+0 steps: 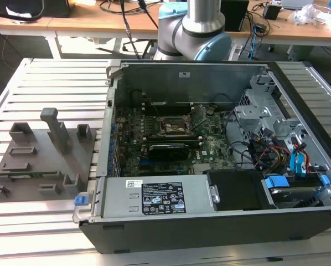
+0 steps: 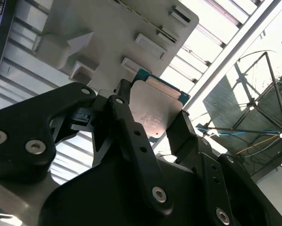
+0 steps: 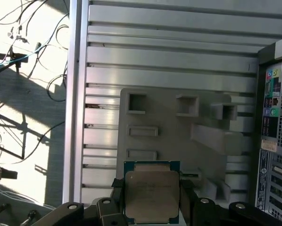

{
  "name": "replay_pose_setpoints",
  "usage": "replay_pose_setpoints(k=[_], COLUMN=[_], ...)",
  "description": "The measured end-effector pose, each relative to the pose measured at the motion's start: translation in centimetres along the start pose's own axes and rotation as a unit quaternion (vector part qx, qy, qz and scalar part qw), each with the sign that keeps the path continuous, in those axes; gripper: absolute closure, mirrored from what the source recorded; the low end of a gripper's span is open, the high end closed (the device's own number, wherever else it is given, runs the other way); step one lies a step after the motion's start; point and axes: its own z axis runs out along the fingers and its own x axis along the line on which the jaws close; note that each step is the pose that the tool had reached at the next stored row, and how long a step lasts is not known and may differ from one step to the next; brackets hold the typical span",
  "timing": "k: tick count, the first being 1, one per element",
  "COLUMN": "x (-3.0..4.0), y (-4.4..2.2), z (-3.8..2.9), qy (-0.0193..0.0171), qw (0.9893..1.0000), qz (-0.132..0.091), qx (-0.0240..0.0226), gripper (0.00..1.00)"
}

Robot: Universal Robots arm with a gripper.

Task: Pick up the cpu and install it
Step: 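Pick up the cpu and move it towards the insertion slot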

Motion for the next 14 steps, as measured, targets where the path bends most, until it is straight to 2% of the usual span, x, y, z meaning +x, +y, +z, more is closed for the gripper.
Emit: replay_pose_setpoints(k=[2, 3, 4, 5, 6, 7, 10, 12, 13, 14], x=[0.00, -0.02, -0.01, -0.01, -0.01, -0.02, -0.06, -0.07, -0.08, -0.07], y=[-0.01, -0.02, -0.02, -0.01, -0.01, -0.01, -0.07, -0.09, -0.08, -0.07], z=[-0.17, -0.23, -0.31, -0.34, -0.39, -0.55, -2.08, -2.44, -2.51, -2.53], qy=[-0.0001, -0.0002, -0.0006, -0.0016, -0.0020, -0.0021, -0.0021, -0.0021, -0.0020, -0.0015], qw=[1.0000, 1.0000, 0.9999, 0.9996, 0.9993, 0.9992, 0.9992, 0.9992, 0.9994, 0.9996], qz=[0.000, 0.000, 0.000, 0.001, 0.001, 0.001, 0.001, 0.001, 0.001, 0.001], qx=[-0.0007, -0.0033, -0.0120, -0.0292, -0.0365, -0.0392, -0.0393, -0.0389, -0.0352, -0.0285], gripper=[0.45, 0.45, 0.45, 0.45, 0.45, 0.45, 0.45, 0.45, 0.45, 0.45])
